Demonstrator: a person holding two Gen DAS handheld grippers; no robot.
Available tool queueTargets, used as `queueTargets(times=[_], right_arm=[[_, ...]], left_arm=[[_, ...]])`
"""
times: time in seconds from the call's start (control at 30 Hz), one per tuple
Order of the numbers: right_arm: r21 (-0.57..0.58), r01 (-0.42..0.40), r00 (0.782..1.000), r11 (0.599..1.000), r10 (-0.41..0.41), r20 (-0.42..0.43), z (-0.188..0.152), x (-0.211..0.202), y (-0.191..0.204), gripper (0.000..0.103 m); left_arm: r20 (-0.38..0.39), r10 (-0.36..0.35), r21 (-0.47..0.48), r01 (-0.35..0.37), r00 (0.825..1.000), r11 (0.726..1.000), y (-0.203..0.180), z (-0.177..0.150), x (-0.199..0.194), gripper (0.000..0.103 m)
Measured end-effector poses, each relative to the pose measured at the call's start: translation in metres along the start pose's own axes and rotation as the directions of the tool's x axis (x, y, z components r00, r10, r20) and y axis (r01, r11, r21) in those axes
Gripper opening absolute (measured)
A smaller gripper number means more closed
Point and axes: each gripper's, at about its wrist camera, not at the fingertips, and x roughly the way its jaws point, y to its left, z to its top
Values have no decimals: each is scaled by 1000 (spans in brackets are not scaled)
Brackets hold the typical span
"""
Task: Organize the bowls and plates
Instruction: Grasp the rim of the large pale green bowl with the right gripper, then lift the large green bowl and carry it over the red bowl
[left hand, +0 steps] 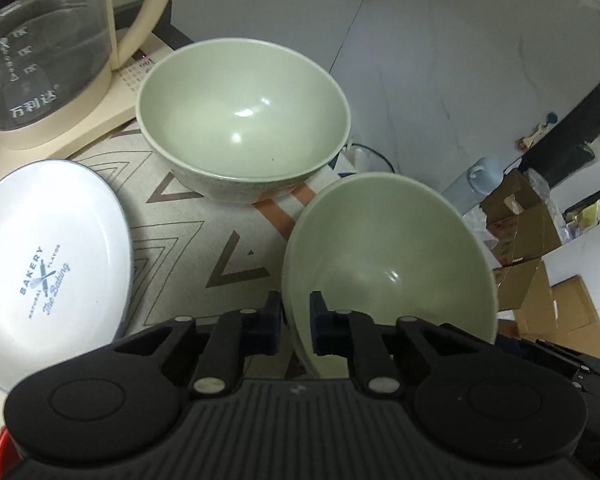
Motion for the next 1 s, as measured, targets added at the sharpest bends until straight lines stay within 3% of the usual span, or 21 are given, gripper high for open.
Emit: queueTargets(times=[0.1,0.3,1.0], right_arm=[[1,0,1000,1000,0,-17,0,10,1,23],[-4,20,1000,1000,-20,-17,6,16,4,19],[-88,-53,993,995,61,99,20,-33,26,19]], left_arm=[[-26,-8,-16,7,1000,1000,3,3,8,8],[-1,-30,-19,30,1000,999,3,5,-3,9],[158,19,-102,-2,987,995,7,-6,-86,9]])
